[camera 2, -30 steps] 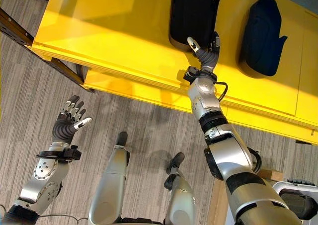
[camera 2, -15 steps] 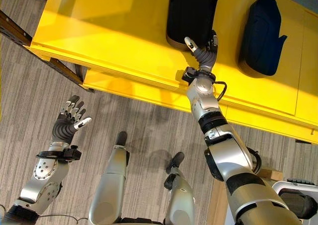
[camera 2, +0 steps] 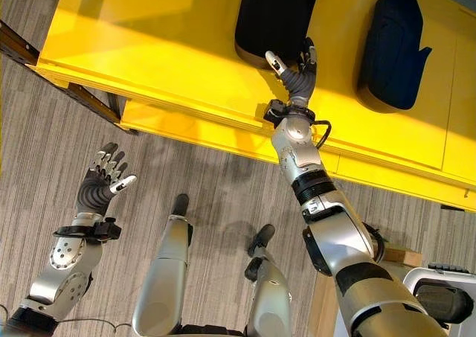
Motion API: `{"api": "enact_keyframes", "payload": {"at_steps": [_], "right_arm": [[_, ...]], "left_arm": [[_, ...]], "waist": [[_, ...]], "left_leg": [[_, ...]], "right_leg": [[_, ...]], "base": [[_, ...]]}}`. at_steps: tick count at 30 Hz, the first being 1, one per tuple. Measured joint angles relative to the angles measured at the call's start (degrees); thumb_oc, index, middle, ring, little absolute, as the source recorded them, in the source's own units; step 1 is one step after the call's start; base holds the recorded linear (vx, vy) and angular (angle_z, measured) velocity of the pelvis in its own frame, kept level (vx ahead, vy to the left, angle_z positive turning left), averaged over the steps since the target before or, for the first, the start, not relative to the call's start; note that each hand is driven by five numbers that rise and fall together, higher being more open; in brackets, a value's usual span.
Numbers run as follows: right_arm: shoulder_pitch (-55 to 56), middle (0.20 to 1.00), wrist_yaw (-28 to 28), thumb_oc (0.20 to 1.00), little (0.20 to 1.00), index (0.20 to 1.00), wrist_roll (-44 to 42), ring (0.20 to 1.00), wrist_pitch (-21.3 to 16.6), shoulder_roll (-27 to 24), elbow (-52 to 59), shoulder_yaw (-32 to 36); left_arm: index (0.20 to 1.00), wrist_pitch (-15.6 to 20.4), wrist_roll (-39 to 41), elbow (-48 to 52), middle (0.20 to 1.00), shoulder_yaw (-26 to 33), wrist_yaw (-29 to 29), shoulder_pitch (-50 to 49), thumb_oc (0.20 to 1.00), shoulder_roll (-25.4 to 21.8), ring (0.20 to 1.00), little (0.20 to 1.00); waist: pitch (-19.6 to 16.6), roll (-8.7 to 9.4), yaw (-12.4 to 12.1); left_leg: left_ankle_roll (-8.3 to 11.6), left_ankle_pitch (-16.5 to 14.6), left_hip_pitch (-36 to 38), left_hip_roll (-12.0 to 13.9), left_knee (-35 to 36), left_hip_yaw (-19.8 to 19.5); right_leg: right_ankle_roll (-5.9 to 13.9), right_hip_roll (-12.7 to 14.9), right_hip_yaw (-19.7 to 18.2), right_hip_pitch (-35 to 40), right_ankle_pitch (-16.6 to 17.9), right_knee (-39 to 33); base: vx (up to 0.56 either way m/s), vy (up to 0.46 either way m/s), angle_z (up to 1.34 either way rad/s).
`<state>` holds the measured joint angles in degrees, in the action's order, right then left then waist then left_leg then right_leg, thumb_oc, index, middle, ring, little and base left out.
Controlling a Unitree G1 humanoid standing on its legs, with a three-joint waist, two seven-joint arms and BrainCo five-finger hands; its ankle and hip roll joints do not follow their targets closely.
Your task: Move parts from the plastic box to the shelf.
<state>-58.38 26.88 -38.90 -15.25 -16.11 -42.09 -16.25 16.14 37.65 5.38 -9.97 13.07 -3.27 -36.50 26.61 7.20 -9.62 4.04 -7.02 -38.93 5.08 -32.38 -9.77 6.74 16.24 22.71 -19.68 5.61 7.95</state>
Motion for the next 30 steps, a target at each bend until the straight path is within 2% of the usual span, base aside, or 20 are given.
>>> {"api": "enact_keyframes", "payload": {"at_steps": [9, 19, 26, 30], "right_arm": [[0.02, 1.0, -0.25, 1.0, 1.0, 1.0, 0.42, 1.0, 0.02, 0.27, -0.01, 0.0], [1.93, 1.0, 0.67, 1.0, 1.0, 1.0, 6.66, 1.0, 0.04, -0.35, -1.19, 1.03], [12.9, 1.0, 0.72, 1.0, 1.0, 1.0, 6.59, 1.0, -0.31, -0.34, 11.03, 2.41], [22.85, 1.0, -1.74, 1.0, 1.0, 1.0, 6.61, 1.0, -0.14, -0.3, 21.4, 2.1]], "left_arm": [[1.0, 0.0, -0.01, 0.0, 1.0, 0.62, 0.03, -0.02, 1.0, 0.0, 1.0, 1.0], [1.0, 0.06, -0.07, 0.01, 1.0, 0.43, 1.05, -0.02, 1.0, -0.02, 1.0, 1.0], [1.0, 0.36, -0.07, -0.01, 1.0, 0.49, 1.04, -0.11, 1.0, -0.03, 1.0, 1.0], [1.0, 0.35, -0.07, -0.02, 1.0, 1.19, 0.98, -0.94, 1.0, 0.02, 1.0, 1.0]], "waist": [[0.0, 0.0, -0.05], [0.06, 0.25, 0.25], [0.16, 0.47, 1.12], [0.2, 0.41, 2.07]], "left_leg": [[0.0, 0.0, -0.01, -0.01, -0.08, -0.05], [-0.08, -0.07, -0.07, -0.09, -0.58, -0.12], [-0.22, -0.2, -0.04, 0.0, -0.75, 0.0], [-0.56, -0.4, 0.9, 0.26, -0.31, 0.5]], "right_leg": [[0.0, -0.01, 0.01, 0.03, 0.0, 0.07], [0.02, 0.01, 0.0, 0.17, 0.06, 0.19], [0.08, 0.04, -0.09, 0.16, 0.09, 0.34], [0.48, 0.21, -0.71, 0.13, -0.21, 1.14]], "base": [[0.0, 0.0, 0.0], [0.0, 0.0, 0.0], [0.0, 0.0, 0.0], [-0.02, -0.018, -0.06]]}}
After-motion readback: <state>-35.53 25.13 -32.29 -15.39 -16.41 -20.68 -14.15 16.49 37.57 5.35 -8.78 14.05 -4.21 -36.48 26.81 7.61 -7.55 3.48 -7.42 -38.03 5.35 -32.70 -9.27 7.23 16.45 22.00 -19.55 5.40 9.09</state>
